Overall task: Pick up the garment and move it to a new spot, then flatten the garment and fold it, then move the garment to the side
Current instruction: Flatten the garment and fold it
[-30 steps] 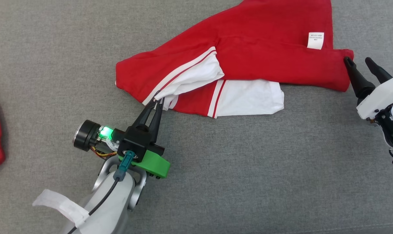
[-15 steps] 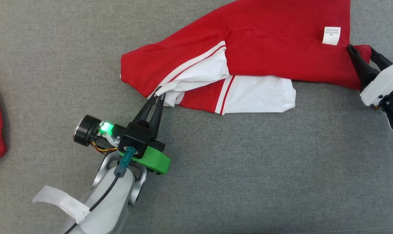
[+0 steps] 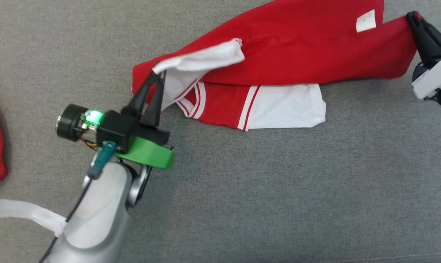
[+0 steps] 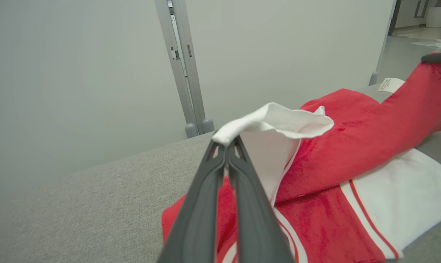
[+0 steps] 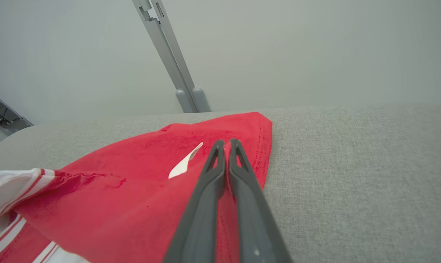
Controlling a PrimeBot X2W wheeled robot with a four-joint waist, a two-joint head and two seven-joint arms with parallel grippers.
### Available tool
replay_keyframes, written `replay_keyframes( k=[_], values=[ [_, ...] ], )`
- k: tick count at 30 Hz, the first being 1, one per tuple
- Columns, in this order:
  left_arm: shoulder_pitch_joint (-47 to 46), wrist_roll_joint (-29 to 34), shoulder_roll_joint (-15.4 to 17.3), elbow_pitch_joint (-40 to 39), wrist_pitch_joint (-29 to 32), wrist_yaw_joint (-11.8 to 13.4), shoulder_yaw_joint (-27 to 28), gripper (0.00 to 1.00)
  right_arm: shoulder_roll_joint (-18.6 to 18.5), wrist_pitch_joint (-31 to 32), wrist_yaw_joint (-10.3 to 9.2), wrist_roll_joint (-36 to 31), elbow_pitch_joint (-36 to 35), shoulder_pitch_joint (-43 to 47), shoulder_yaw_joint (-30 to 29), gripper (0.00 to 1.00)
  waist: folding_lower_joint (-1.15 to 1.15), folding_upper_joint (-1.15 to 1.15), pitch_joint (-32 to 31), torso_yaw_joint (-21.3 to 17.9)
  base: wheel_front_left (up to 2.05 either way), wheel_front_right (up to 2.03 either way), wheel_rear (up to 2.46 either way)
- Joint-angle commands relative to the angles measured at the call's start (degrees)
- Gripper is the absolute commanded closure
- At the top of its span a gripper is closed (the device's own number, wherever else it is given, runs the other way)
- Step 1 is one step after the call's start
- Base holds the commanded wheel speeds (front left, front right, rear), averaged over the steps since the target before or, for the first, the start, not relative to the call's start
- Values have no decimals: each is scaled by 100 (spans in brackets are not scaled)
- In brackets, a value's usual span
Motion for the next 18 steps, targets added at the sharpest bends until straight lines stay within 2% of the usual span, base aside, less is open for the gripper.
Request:
replay_keyframes(
  k=[1, 4, 7, 12, 15, 18],
  values=[
    [-192, -222, 25, -98, -2, -153, 134, 100, -116, -122, -4, -66, -86, -199, 44, 100, 0, 0, -51, -36, 0, 0, 0],
    [-653, -821, 39, -335, 170, -534, 390, 100, -294, -290, -4, -207, -277, -556, 155, 100, 0, 0, -65, -76, 0, 0, 0],
    [-1236, -1227, 207, -594, 633, -688, 551, 100, -427, -366, -4, -369, -353, -982, 200, 100, 0, 0, -14, -124, 0, 0, 0],
    [-2677, -1511, 668, -848, 1513, -786, 672, 100, -608, -434, -5, -847, -302, -1952, 167, 100, 0, 0, 235, -190, 0, 0, 0],
    [-3529, -1731, 847, -606, 1940, -826, 559, 100, -567, -379, -5, -1160, -56, -2574, 180, 100, 0, 0, 425, -231, 0, 0, 0],
    [-4563, -1659, 1114, -178, 2088, -832, 303, 100, -435, -257, -5, -1518, 311, -3311, 180, 100, 0, 0, 685, -252, 0, 0, 0]
  ],
)
